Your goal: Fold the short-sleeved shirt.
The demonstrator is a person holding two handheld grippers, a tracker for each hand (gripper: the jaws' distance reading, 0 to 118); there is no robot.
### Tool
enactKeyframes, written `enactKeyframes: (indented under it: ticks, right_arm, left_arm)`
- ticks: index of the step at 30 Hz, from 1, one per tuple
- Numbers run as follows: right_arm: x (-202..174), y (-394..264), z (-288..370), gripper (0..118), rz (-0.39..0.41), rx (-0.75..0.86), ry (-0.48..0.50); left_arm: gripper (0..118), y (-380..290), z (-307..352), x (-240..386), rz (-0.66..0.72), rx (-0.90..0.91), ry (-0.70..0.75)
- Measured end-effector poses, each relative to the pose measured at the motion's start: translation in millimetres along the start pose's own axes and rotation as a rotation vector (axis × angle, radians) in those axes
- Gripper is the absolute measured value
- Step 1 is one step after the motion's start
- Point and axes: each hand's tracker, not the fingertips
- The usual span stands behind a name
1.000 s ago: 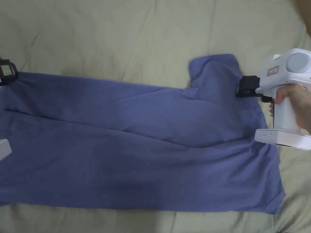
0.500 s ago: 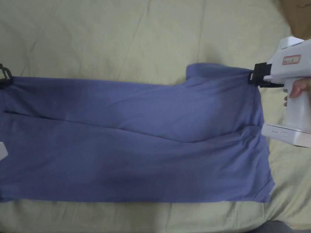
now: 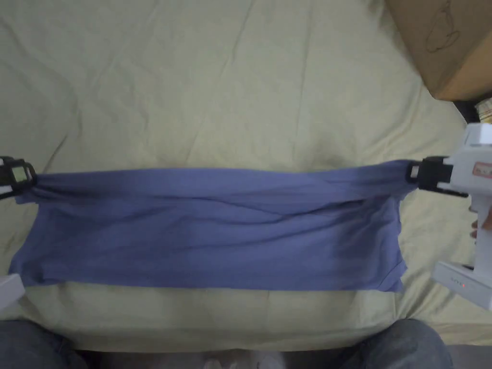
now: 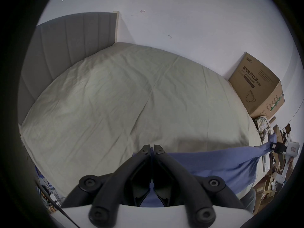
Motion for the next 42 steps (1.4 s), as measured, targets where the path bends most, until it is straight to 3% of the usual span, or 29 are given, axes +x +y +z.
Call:
enactKeyframes:
  ticks: [1,4,5,7,8,9,11,12,13,15,16,23,26,29,31,32,34,35,36,37,38,42]
  right_arm:
    - [-5.1,-6.1,6.3,0,0.178,0.207,0.062]
    - [-6.7,-45.3,10.6,0,0.117,0.167,0.059]
    - [3.2,-62.6,6.4,0,-0.161,-0.091,-0.096]
    - [4.2,-81.3,4.3,0,-0.178,-0.122,-0.109]
    - [-1.2,-89.0,4.4,0,-0.154,-0.100,-0.026]
    - [-4.8,-95.8,4.7,1,-0.145,-0.093,0.002]
    - [-3.5,-97.0,8.4,2,-0.141,-0.096,-0.015]
    - [-6.0,-96.1,12.9,7,-0.134,-0.097,-0.030]
    - [-4.8,-88.4,16.8,26,-0.082,0.033,-0.112]
    - [-3.4,-74.4,34.1,86,-0.020,0.102,-0.154]
    - [-8.2,-69.1,45.3,98,-0.002,0.145,-0.172]
    - [-58.1,-35.6,129.9,102,0.143,0.513,-0.116]
    - [-81.6,-40.2,145.5,116,0.187,0.614,-0.114]
    - [-101.6,-48.6,151.9,117,0.169,0.642,-0.099]
    - [-107.3,-53.2,150.8,115,0.160,0.661,-0.089]
    - [-110.1,-55.4,150.6,113,0.156,0.674,-0.083]
    - [-114.2,-59.0,148.3,93,0.127,0.665,-0.050]
    - [-116.9,-60.2,148.4,72,0.132,0.660,-0.041]
    - [-118.8,-61.2,148.2,34,0.142,0.661,-0.032]
    - [-126.9,-62.6,149.1,8,0.168,0.672,0.085]
    - [-128.9,-63.3,147.7,1,0.173,0.671,0.083]
    - [-119.7,-65.3,139.0,0,0.132,0.629,0.092]
  left_arm:
    - [0,-9.7,0.7,-2.2,0.014,-0.012,0.005]
    - [0,-40.4,-0.8,-9.7,0.057,-0.070,0.053]
    - [0,-51.4,-3.6,-12.6,0.091,-0.093,0.072]
    - [6,-67.7,-7.7,-17.5,0.145,-0.134,0.097]
    - [15,-75.5,-10.2,-18.9,0.172,-0.152,0.114]
    - [33,-80.9,-11.6,-19.2,0.180,-0.164,0.137]
    - [39,-83.2,-7.8,-19.5,0.174,-0.150,0.192]
    - [51,-80.8,-3.7,-20.1,0.180,-0.125,0.232]
    - [68,-76.8,1.1,-20.7,0.184,-0.094,0.248]
    - [92,-62.6,20.6,-20.2,0.189,0.023,0.257]
    - [98,-56.1,30.0,-17.4,0.177,0.081,0.257]
    - [109,-31.4,97.2,38.8,-0.112,0.509,0.208]
    - [117,-39.0,114.7,66.2,-0.224,0.654,0.174]
    - [115,-47.5,118.7,82.6,-0.283,0.700,0.153]
    - [107,-52.5,118.1,87.6,-0.305,0.701,0.120]
    - [97,-55.6,118.9,90.5,-0.311,0.704,0.097]
    - [61,-58.9,119.5,94.8,-0.316,0.700,0.078]
    - [42,-60.3,118.2,95.4,-0.320,0.694,0.068]
    - [20,-61.3,117.8,96.6,-0.326,0.691,0.060]
    - [7,-62.4,117.6,98.1,-0.328,0.691,0.052]
    - [0,-63.2,117.8,98.8,-0.329,0.692,0.047]
    - [0,-63.0,118.6,99.7,-0.318,0.683,0.013]
